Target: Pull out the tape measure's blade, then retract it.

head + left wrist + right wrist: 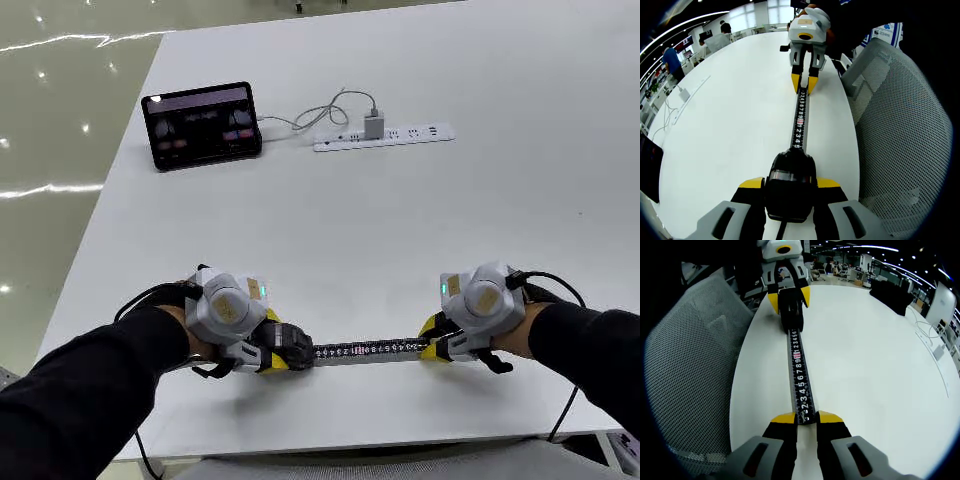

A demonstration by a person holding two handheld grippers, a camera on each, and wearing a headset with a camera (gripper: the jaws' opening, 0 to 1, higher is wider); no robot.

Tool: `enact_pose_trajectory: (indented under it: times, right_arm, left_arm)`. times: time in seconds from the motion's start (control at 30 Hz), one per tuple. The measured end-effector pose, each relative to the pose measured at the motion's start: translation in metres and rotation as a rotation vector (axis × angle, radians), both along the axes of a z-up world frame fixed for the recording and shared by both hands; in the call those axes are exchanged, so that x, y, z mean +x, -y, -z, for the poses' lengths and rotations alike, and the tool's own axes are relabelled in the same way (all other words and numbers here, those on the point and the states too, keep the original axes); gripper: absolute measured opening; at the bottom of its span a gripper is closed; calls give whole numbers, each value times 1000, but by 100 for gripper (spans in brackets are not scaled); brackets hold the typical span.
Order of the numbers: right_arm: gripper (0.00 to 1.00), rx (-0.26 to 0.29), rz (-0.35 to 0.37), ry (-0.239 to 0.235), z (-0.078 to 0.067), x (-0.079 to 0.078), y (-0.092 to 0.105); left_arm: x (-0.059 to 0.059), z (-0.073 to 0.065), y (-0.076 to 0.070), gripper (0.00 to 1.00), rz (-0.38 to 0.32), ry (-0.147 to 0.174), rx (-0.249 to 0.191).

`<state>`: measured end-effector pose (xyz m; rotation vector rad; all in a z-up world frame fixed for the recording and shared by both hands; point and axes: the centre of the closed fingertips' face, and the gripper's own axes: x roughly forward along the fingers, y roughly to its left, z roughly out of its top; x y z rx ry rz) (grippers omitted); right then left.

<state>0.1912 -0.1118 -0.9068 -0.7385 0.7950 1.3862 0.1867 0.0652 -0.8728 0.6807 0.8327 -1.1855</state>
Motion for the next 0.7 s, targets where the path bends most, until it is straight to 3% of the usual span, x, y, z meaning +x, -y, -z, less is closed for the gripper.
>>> enact_pose_trajectory:
  times: [0.7]
  right_arm:
    - [9, -20, 33, -7, 0, 0, 16]
  left_arm:
    - [1, 0, 1, 32, -6, 3, -2]
